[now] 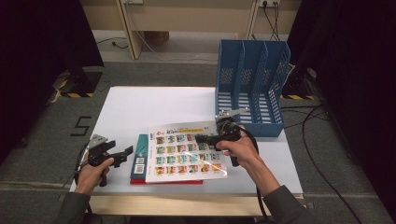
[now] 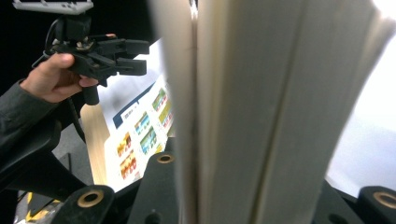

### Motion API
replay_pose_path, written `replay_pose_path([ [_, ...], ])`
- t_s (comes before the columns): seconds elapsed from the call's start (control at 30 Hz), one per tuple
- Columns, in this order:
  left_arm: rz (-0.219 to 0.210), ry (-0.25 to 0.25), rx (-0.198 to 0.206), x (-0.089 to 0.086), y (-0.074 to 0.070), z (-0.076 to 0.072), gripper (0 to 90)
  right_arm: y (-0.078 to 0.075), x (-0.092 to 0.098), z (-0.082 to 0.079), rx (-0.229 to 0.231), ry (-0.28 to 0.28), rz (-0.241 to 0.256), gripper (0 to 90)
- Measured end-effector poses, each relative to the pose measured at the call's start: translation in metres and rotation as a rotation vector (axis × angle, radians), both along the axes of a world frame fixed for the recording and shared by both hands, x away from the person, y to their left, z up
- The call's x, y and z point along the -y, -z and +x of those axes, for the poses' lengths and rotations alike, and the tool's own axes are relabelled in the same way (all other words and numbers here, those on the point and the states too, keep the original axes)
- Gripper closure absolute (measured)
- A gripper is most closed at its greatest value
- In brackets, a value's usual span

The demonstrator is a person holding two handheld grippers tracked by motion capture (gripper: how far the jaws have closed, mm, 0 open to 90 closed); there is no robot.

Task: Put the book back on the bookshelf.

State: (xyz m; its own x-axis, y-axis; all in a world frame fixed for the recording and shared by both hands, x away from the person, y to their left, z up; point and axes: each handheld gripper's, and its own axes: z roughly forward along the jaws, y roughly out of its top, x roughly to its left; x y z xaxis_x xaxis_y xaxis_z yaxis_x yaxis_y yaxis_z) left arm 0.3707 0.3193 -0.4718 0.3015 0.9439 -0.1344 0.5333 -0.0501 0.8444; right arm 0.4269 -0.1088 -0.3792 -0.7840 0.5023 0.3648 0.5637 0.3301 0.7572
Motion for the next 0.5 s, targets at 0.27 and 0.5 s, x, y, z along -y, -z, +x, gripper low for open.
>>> replay_pose_path([
  [0.27,0.054,-0.013,-0.117,-0.013,0.018,0.007,15.1,-0.041,0.019,-0.005,0.045,0.008,-0.113,73.0],
  [0.5,0.083,-0.005,-0.132,-0.012,0.021,0.009,15.1,-0.076,0.033,-0.013,0.083,0.016,-0.214,73.1],
])
